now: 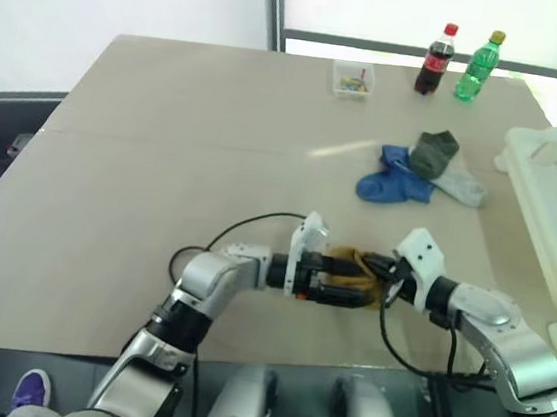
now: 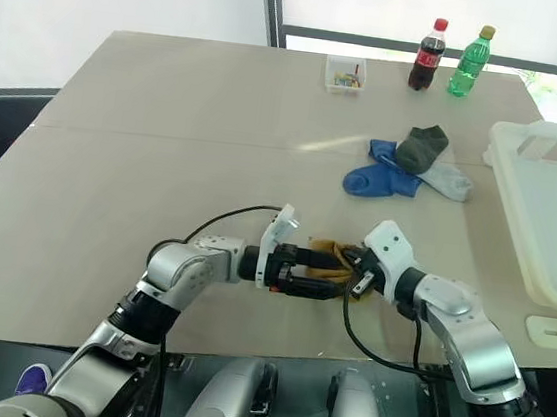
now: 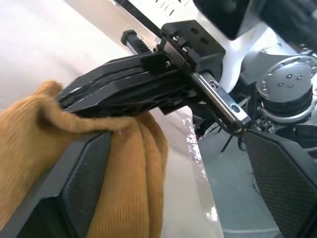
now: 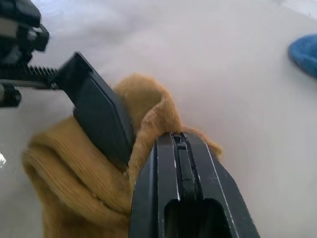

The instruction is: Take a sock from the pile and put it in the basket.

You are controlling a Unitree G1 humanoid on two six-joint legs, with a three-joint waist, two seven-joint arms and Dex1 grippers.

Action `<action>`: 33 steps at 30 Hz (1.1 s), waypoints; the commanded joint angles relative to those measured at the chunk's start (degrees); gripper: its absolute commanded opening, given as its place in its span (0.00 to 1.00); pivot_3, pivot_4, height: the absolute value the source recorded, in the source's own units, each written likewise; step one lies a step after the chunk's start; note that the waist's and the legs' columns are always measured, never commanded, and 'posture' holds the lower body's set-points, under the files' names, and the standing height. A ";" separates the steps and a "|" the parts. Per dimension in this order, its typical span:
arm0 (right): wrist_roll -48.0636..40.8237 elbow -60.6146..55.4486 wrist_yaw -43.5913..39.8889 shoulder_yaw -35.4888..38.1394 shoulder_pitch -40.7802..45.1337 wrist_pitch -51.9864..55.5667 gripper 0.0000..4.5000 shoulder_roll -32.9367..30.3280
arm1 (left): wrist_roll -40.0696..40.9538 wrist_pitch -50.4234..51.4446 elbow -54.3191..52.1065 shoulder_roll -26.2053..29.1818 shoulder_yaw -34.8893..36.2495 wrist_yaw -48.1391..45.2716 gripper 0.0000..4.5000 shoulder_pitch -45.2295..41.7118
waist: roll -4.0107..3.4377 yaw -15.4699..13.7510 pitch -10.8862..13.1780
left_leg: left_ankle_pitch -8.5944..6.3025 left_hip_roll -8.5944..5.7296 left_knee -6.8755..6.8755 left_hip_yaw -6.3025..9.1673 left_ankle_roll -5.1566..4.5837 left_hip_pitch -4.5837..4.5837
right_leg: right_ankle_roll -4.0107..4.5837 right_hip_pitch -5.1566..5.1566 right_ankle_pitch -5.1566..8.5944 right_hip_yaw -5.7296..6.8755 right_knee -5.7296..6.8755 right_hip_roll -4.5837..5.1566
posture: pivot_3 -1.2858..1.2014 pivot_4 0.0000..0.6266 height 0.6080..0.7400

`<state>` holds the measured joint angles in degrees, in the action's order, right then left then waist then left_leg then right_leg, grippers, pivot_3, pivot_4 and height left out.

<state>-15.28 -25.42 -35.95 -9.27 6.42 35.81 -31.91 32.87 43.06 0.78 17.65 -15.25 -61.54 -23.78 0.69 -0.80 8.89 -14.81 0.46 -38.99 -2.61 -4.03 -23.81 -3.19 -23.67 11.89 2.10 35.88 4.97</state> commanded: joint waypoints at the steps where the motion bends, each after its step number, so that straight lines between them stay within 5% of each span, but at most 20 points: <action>1: 0.50 -0.02 -1.29 -0.06 -1.49 -0.81 0.01 -1.52 | 1.35 -1.19 -3.88 1.52 2.65 -0.53 1.00 1.39 | 0.00 0.01 0.00 | 0.00 0.00 0.00 0.00 0.00 0.01 | 0.00 0.00 0.00 0.00 0.00 0.01 | 0.52 0.24 0.94; 12: 3.30 3.90 -1.82 -1.95 -1.49 -4.04 0.01 -1.93 | 0.49 -4.58 -7.98 4.33 3.63 -0.46 1.00 4.77 | 0.01 -0.03 0.00 | 0.00 0.00 0.00 -0.01 0.00 0.03 | 0.00 0.02 0.00 0.00 0.00 0.02 | 0.52 0.24 0.94; 21: -5.38 -7.02 -3.01 5.11 -2.66 -0.72 0.01 -1.62 | -1.72 -2.90 -2.88 0.90 0.43 1.77 1.00 2.50 | -0.01 -0.08 0.02 | 0.00 -0.01 -0.01 -0.01 0.00 -0.02 | 0.00 0.00 0.00 0.00 0.00 0.02 | 0.52 0.24 0.94; 33: 0.81 0.38 -1.51 -3.11 1.84 -1.71 0.01 -1.23 | -2.73 -2.59 -1.66 1.41 -0.56 0.16 1.00 1.32 | -0.01 -0.06 0.02 | 0.00 -0.01 -0.01 -0.02 -0.01 -0.01 | -0.01 0.00 0.00 0.01 -0.01 0.01 | 0.52 0.24 0.94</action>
<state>-16.33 -26.43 -38.35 -12.42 7.82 34.94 -33.11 30.22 40.38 -0.34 18.95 -15.13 -60.95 -22.30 0.68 -0.86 8.92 -14.81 0.44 -39.00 -2.64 -4.04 -23.82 -3.20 -23.68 11.89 2.09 35.87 4.99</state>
